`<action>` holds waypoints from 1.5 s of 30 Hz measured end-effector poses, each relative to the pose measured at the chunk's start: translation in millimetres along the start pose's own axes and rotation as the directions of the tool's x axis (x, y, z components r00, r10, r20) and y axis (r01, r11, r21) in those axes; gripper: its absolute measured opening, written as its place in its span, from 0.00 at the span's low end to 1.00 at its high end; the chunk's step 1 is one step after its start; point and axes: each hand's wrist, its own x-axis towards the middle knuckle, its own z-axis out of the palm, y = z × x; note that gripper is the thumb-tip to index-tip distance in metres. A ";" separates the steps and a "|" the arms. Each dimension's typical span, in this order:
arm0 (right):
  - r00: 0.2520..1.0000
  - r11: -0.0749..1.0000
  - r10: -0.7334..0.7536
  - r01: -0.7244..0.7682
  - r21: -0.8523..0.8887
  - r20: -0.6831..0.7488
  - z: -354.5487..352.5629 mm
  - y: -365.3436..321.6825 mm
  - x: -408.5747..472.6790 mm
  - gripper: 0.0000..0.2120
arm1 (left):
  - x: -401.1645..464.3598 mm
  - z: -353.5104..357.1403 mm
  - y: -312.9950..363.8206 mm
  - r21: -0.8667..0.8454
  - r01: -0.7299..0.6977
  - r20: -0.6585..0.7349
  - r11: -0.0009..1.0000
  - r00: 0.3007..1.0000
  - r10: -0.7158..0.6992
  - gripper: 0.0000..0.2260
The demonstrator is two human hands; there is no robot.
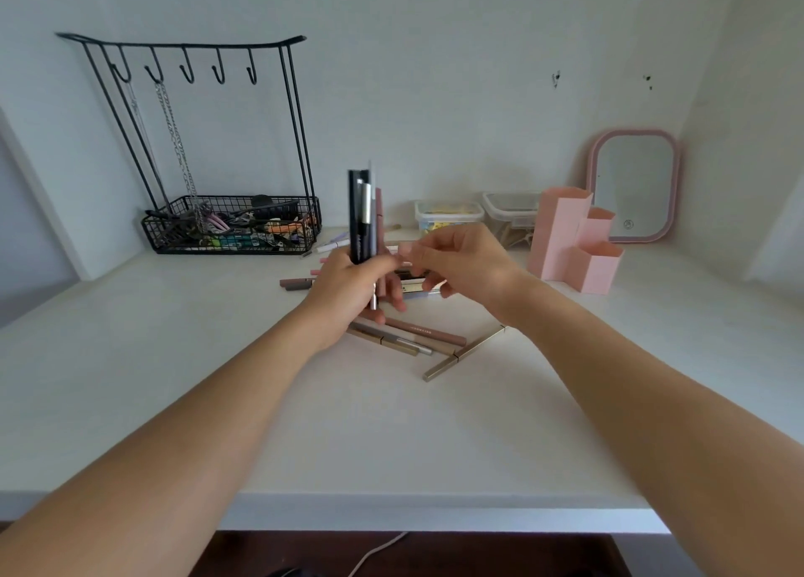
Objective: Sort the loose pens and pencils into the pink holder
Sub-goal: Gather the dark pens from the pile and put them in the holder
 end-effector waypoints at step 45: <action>0.989 0.695 -0.149 0.122 -0.708 0.025 -18.6 29.1 15.3 0.09 | 1.9 -13.0 5.2 -0.240 0.130 -0.128 0.962 0.978 -0.164 0.14</action>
